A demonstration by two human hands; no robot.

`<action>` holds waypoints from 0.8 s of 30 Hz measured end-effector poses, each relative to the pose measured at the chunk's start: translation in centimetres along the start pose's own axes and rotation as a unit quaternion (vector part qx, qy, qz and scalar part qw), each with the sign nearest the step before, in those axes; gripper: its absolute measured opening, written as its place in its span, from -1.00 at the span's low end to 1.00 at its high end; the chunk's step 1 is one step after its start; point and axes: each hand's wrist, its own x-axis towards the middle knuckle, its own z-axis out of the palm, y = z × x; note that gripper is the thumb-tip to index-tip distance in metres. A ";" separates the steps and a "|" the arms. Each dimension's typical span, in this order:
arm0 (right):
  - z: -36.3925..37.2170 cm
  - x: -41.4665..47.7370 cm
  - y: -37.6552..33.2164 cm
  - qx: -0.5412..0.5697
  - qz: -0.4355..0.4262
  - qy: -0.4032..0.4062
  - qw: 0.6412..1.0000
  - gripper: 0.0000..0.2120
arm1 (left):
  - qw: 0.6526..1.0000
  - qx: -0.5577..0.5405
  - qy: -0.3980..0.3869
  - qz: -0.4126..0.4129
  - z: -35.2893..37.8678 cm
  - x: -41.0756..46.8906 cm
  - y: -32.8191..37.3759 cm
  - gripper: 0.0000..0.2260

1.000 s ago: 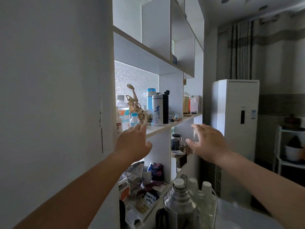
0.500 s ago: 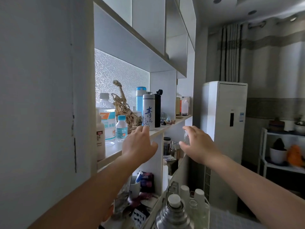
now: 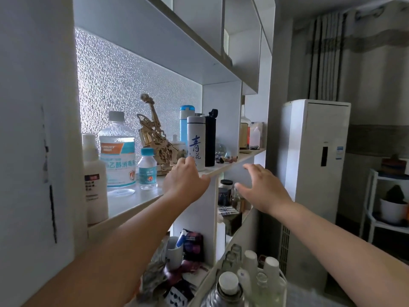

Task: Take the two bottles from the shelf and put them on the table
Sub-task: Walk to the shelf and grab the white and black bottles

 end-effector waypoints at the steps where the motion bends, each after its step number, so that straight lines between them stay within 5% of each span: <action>1: 0.2 0.3 0.2 0.004 0.001 0.002 1.000 -0.43 | 1.000 -0.004 0.000 -0.005 0.2 0.2 0.1 -0.53; 24: 10.7 11.6 2.6 0.217 0.097 -0.003 0.971 -0.43 | 0.989 -0.100 0.004 -0.108 6.3 9.2 -0.8 -0.49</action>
